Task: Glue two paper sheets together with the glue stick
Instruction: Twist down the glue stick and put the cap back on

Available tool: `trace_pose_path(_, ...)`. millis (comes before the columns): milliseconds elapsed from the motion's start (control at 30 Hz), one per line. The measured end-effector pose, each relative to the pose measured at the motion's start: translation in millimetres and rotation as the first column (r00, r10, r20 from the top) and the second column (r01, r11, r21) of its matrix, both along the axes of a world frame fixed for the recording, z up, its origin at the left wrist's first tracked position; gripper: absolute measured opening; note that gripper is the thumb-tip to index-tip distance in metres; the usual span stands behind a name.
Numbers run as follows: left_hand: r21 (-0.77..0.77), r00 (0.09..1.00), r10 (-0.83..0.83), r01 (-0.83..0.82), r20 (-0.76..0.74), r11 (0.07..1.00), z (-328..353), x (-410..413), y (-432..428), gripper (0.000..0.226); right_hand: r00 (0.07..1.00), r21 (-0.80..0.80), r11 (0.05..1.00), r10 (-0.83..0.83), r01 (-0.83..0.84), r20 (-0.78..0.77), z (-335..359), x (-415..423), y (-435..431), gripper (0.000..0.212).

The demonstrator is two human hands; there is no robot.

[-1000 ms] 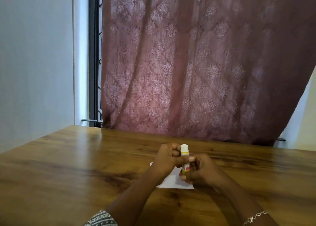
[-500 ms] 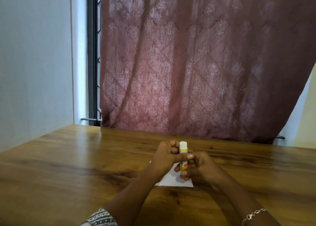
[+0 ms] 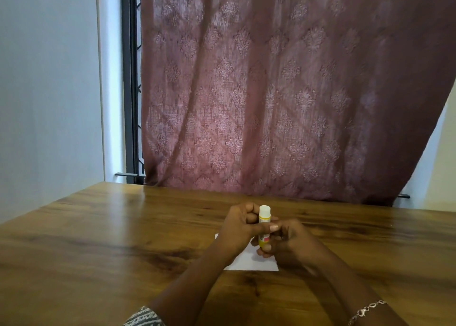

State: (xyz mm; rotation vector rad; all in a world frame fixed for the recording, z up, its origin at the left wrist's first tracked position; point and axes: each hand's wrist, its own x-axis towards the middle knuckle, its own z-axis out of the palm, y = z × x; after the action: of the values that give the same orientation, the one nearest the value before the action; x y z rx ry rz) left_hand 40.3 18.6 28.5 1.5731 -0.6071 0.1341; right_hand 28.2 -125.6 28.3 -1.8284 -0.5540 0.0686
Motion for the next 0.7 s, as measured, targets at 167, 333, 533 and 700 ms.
trace_pose_path(167, -0.03, 1.0, 0.006, -0.007, -0.019, 1.0, 2.5, -2.5, -0.1, 0.015, 0.998, -0.037, 0.999, -0.033, 0.034, 0.05, 3.6, -3.4, 5.1, 0.031)
trace_pose_path(333, -0.044, 1.0, 0.013, -0.015, -0.027, 0.999, 2.9, -1.9, 1.1, 0.012, 1.0, -0.051, 0.999, 0.011, -0.011, 0.011, 4.2, -4.7, 3.0, 0.029)
trace_pose_path(533, -0.04, 1.0, -0.006, 0.005, -0.016, 0.999, 2.7, -3.3, 0.3, 0.013, 0.999, -0.001, 0.999, 0.036, -0.036, -0.006, 3.7, -4.1, -1.7, 0.027)
trace_pose_path(700, -0.076, 1.0, -0.021, 0.019, -0.021, 0.997, 5.9, -8.5, -1.9, 0.014, 0.998, -0.035, 0.998, -0.042, 0.043, 0.036, 4.9, -5.1, 2.3, 0.03)
